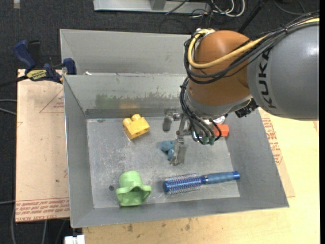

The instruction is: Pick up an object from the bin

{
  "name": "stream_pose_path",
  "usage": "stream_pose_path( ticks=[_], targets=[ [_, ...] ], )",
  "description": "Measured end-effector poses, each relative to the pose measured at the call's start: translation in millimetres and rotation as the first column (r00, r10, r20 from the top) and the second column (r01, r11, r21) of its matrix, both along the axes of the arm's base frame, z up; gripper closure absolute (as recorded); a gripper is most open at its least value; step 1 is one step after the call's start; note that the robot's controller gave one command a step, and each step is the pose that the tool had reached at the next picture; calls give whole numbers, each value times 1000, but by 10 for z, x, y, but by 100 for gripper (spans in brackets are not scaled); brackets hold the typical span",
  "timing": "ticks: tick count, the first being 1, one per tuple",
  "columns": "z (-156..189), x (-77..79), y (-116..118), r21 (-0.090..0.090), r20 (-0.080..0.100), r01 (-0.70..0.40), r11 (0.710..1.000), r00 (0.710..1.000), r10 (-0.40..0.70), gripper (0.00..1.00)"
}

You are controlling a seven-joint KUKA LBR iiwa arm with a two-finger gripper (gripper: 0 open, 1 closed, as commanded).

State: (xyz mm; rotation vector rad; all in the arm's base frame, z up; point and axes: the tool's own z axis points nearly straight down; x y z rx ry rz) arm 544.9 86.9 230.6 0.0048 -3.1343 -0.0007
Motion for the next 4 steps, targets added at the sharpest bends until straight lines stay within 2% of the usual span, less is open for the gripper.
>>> stream_pose_path(
  ticks=[1, 2, 3, 4],
  targets=[
    [-1651, -373, -365, 1, -1, -184, 983, 983, 184, 0],
    [-1300, -427, 1123, 5, 12, -290, 957, 957, 290, 0],
    [-1309, -504, 1617, 1, 9, -535, 845, 845, 535, 0],
    [-1619, -418, 1525, 1, 6, -620, 785, 785, 620, 0]
  ],
)
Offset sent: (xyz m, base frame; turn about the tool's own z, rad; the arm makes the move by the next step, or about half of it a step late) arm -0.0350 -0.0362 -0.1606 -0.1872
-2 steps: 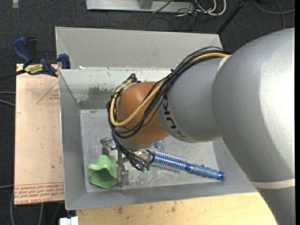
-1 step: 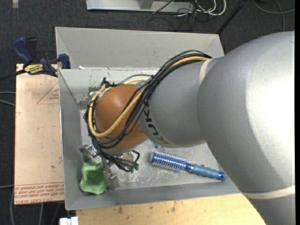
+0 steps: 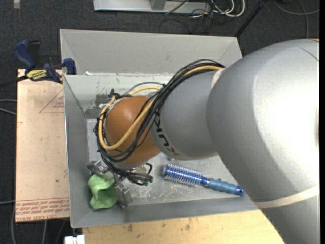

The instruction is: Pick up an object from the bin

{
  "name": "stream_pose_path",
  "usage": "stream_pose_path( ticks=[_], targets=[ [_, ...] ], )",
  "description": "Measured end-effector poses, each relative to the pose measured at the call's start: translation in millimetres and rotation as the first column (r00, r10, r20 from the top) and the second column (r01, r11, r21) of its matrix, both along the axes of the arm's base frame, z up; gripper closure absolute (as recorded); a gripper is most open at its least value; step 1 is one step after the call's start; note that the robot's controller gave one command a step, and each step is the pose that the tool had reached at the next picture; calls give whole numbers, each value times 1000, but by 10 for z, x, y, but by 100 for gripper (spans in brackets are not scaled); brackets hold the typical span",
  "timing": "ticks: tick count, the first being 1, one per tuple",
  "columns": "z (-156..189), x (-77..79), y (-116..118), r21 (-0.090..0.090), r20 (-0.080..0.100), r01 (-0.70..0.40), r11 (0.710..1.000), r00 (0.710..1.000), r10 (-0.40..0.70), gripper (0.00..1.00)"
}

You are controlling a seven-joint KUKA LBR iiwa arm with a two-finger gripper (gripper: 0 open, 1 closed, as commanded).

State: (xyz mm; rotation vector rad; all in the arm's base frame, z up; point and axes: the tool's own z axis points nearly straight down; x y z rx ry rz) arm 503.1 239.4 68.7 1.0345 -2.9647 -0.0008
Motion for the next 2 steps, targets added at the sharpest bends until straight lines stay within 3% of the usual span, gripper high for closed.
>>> stream_pose_path(
  ticks=[1, 2],
  targets=[
    [-2, 1, 5, 2, 0, 3, 1000, 1000, -3, 0],
    [-3, 0, 5, 2, -1, 3, 1000, 1000, -3, 100]
  ],
)
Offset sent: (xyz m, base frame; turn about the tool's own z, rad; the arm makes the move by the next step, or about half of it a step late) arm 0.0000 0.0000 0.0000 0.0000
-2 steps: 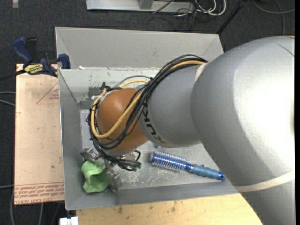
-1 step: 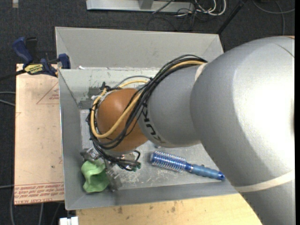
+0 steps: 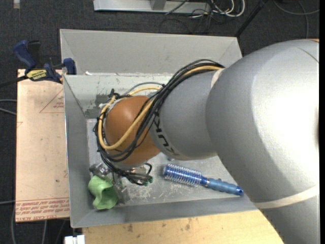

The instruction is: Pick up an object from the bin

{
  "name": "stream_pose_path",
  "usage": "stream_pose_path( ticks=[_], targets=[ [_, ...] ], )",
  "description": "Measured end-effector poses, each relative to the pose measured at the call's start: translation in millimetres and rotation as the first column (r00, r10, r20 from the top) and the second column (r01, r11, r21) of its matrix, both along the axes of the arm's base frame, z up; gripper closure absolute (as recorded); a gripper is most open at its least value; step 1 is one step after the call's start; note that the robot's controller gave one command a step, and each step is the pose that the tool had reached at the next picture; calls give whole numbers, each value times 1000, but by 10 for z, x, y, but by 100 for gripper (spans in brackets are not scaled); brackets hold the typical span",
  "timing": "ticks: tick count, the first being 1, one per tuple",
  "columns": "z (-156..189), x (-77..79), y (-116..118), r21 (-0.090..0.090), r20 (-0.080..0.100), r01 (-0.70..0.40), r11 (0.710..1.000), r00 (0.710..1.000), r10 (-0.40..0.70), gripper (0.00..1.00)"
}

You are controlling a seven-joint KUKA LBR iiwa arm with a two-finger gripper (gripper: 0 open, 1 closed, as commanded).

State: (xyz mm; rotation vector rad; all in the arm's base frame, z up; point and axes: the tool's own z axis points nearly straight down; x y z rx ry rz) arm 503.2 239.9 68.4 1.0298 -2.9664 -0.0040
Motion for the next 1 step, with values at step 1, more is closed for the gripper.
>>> stream_pose_path(
  ticks=[1],
  targets=[
    [335, 9, 11, 2, 7, 2, 1000, 1000, -2, 100]
  ],
)
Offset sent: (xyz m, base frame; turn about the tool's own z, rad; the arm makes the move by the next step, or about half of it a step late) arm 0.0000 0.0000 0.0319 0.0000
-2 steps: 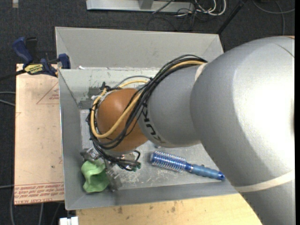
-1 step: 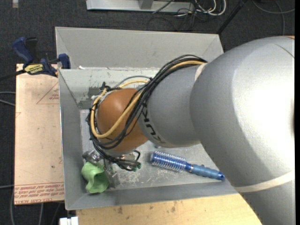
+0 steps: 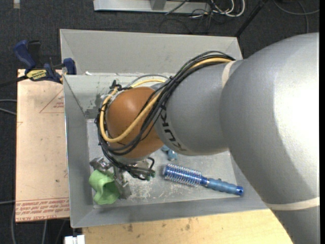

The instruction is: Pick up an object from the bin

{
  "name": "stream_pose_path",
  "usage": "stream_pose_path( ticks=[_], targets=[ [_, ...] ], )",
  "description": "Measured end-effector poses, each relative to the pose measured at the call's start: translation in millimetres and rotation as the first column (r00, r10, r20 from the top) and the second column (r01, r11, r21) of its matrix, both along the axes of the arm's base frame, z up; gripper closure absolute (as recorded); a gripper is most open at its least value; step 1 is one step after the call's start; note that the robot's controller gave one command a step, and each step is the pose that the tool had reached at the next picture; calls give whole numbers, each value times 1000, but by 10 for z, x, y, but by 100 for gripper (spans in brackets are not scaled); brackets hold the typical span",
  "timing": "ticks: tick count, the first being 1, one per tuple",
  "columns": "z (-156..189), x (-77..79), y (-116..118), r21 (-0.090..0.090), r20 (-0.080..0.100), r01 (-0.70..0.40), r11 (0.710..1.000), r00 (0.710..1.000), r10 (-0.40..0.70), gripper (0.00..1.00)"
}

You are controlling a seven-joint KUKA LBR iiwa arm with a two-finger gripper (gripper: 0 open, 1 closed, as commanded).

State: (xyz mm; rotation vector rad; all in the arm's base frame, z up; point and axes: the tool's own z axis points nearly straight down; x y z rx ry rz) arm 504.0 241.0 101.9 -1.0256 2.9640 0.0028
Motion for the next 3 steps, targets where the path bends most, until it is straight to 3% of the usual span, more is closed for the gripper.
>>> stream_pose_path(
  ticks=[2, 3],
  targets=[
    [422, 12, 19, 0, 0, 4, 1000, 1000, -4, 100],
    [931, 28, 32, 1, 3, 6, 1000, 1000, -6, 100]
  ],
)
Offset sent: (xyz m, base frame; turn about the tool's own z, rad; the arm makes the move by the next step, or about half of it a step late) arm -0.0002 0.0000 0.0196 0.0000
